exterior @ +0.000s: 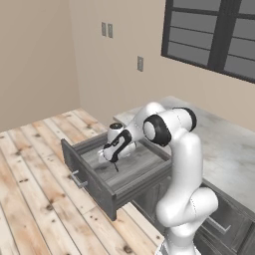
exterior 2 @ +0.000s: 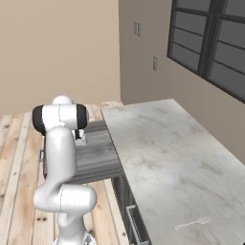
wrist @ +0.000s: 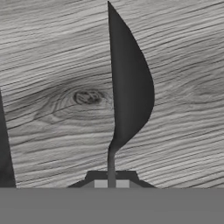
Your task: Organize the utensils by type. Pick up the wooden spoons from the counter and place them in the open cabinet. Then pick up the metallic utensils from the counter and place them in the open drawer.
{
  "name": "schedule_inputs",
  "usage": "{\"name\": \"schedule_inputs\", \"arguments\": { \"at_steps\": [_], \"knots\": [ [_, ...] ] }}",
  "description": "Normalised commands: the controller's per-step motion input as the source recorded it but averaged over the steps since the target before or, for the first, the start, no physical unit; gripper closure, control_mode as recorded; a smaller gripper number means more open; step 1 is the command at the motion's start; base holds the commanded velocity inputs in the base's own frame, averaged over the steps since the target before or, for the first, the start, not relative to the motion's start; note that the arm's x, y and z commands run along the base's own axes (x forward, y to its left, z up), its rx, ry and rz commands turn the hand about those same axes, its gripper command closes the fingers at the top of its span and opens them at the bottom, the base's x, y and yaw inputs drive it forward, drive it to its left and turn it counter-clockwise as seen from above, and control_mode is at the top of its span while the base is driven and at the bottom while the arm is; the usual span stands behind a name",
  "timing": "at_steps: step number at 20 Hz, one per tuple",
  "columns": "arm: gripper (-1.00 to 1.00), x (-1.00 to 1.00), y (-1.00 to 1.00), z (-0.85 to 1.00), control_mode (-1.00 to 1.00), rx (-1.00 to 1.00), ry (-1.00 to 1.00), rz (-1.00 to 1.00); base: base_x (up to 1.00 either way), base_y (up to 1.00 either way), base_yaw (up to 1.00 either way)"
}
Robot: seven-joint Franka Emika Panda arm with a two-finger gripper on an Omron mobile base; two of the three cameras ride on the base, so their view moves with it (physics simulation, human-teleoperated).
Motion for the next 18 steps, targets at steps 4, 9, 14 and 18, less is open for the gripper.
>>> {"name": "schedule_inputs", "arguments": {
  "at_steps": [4, 9, 14, 18],
  "knots": [
    [1.0, 0.35, 0.03, -0.2, -1.0, 0.0, 0.0, 0.0, 0.0, 0.0, 0.0],
    [1.0, 0.3, 0.06, -0.29, -1.0, 0.0, 0.0, 0.0, 0.0, 0.0, 0.0],
    [1.0, 0.23, 0.09, -0.31, -1.0, 0.0, 0.01, 0.0, 0.0, 0.0, 0.0],
    [1.0, 0.17, 0.06, -0.23, -1.0, 0.0, 0.01, 0.0, 0.0, 0.0, 0.0]
  ]
}}
